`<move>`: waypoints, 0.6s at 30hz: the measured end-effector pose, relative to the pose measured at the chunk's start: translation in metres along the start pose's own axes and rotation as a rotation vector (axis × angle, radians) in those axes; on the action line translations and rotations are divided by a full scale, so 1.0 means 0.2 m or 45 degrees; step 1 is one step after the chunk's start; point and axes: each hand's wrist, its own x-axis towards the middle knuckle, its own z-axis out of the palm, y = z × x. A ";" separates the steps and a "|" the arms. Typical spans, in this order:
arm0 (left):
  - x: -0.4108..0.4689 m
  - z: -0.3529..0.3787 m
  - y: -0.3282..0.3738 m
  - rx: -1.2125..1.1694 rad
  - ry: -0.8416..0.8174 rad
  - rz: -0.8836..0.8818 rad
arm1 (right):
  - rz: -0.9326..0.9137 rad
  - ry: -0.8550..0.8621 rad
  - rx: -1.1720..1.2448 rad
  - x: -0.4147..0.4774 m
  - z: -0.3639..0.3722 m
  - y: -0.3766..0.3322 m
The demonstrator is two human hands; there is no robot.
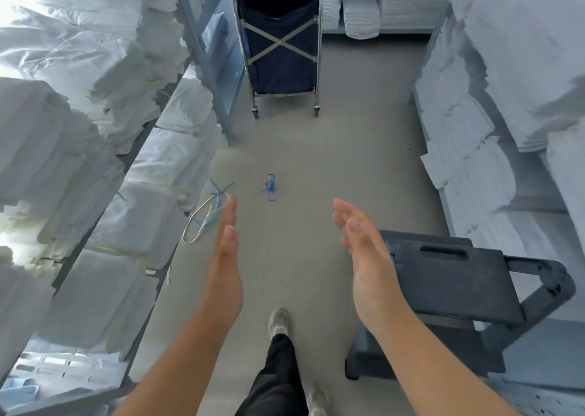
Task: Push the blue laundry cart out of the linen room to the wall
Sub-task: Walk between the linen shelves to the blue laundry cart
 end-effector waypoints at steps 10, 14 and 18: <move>0.68 -0.07 0.09 0.016 -0.185 0.002 | -0.039 0.160 -0.012 0.52 0.16 -0.12; 0.91 -0.11 0.11 0.006 -0.231 0.005 | -0.062 0.216 0.034 0.70 0.25 -0.15; 1.10 -0.15 0.12 0.016 -0.245 -0.009 | -0.082 0.282 0.062 0.85 0.30 -0.17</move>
